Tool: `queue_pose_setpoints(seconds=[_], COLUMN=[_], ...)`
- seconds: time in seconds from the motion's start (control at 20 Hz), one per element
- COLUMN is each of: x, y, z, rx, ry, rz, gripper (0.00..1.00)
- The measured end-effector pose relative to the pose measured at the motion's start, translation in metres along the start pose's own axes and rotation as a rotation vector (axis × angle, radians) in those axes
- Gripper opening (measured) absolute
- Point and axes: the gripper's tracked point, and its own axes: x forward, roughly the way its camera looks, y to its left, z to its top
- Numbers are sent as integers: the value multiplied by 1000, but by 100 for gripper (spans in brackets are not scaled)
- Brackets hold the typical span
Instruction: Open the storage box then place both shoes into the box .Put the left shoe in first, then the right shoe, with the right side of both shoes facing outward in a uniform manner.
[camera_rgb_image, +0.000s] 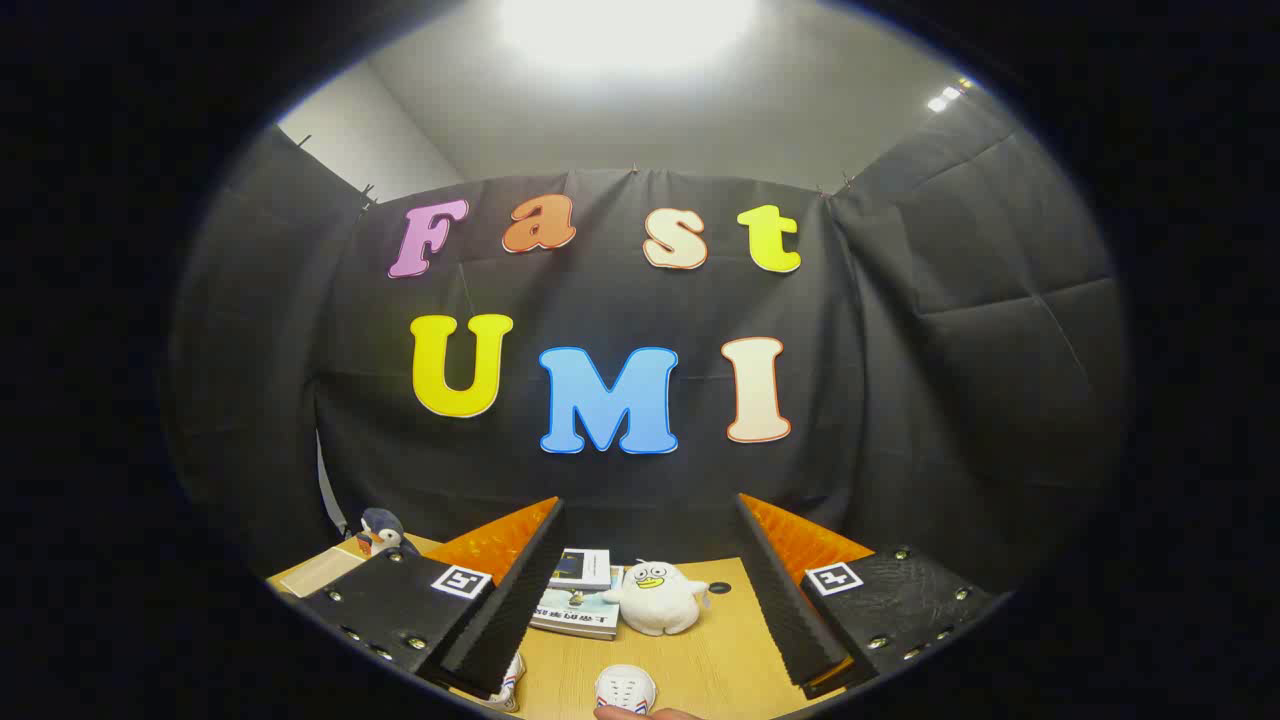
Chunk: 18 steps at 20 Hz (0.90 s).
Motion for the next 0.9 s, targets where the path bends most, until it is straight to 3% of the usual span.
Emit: queue_pose_setpoints(seconds=[0.35, 0.9], x=[5, -2], y=[23, 28], z=[-3, -8], rx=[2, -6], ry=[1, -8], rz=[31, -50], gripper=[99, 99])
